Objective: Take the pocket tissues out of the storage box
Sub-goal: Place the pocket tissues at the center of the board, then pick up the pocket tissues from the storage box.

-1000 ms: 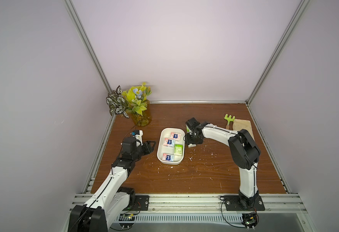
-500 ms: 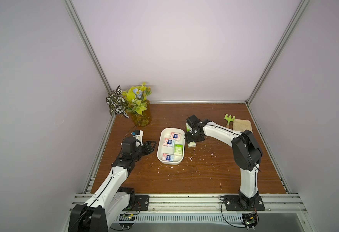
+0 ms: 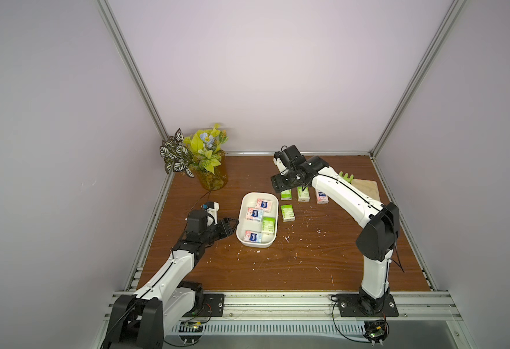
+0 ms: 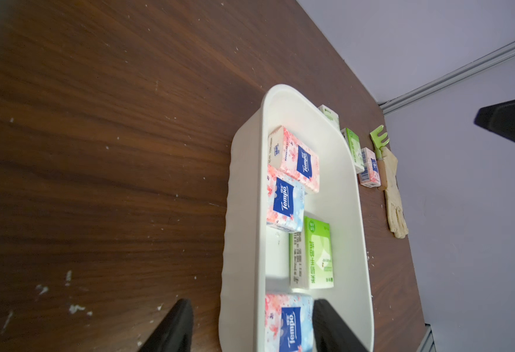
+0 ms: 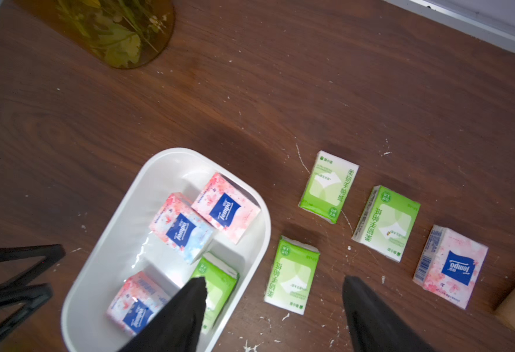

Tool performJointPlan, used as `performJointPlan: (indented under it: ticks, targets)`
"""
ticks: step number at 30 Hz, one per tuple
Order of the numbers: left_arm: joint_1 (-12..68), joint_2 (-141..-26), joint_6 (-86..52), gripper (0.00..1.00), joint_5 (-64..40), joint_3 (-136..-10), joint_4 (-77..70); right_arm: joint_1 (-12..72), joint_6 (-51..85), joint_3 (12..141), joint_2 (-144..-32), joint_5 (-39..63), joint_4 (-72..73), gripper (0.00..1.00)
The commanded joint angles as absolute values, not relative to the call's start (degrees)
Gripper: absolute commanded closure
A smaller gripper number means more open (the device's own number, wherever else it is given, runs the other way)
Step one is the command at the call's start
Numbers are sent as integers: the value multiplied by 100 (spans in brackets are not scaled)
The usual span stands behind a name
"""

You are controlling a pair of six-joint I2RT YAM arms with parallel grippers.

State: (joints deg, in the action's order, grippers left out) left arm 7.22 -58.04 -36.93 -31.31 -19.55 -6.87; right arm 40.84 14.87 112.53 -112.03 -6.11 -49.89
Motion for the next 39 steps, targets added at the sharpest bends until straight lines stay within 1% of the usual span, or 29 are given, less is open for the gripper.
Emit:
performJointPlan:
  ticks: [1,8,11,12,16,31,39]
  targets:
    - [883,-5957,-3738,41,-3273,-1934,-993,4443,2428,11586,-11504,-582,-5629,23]
    - [993,-6124,-3757,42,-3270,-1869,-1160,4936,4014,12160,-12096,-847,-6260,23]
    - [993,-6119,-3755,44,-3261,-1798,-1225,5030,4449,12491,-12397,-904,-6615,27]
    - [993,-6126,-3776,45,-3272,-1760,-1266,5068,4514,12579,-12486,-892,-6683,29]
    - [994,-6150,-3863,48,-3346,-1597,-1529,5237,4728,12762,-12755,-928,-6821,30]
    - [1002,-6480,-3859,56,-3419,-1478,-1911,5589,5325,12702,-13336,-1341,-7197,29]
    - [1002,-6628,-3863,65,-3316,-1455,-1978,5615,5532,12574,-13465,-1493,-7222,28]
